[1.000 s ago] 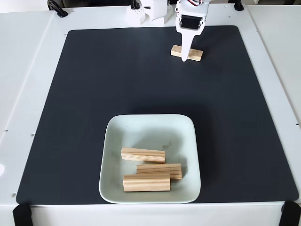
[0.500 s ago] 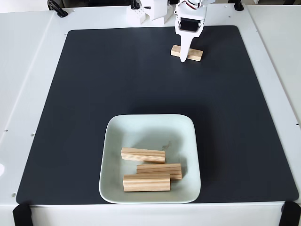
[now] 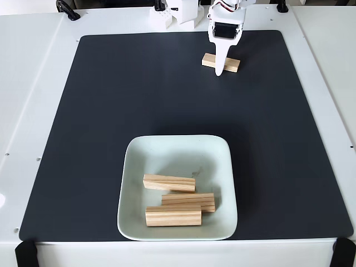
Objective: Pick up the wooden block and place them on the plate.
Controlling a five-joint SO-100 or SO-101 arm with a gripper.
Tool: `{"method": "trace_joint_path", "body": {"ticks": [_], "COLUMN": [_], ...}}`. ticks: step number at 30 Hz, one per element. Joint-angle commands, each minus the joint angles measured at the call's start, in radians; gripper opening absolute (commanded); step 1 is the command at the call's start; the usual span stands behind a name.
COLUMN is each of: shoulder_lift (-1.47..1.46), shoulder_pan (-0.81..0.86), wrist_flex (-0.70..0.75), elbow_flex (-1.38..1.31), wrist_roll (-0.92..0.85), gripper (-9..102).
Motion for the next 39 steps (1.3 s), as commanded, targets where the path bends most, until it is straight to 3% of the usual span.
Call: {"method": "trace_joint_path", "body": {"ticks": [1, 15, 24, 36, 39], "shoulder_lift": [0.002, -0.057, -0.069, -0.020, 0.044], "shoulder_pan": [-0.006, -0.008, -0.008, 0.025, 0.075], "wrist_flex": [-0.006, -0.026, -0.026, -0.012, -0.025], "elbow_flex": [0.000, -0.002, -0.002, -0.075, -0.124], "wrist_roll": [0.008, 0.008, 0.009, -0.014, -0.137], "gripper": [24, 23, -1, 0, 0]}}
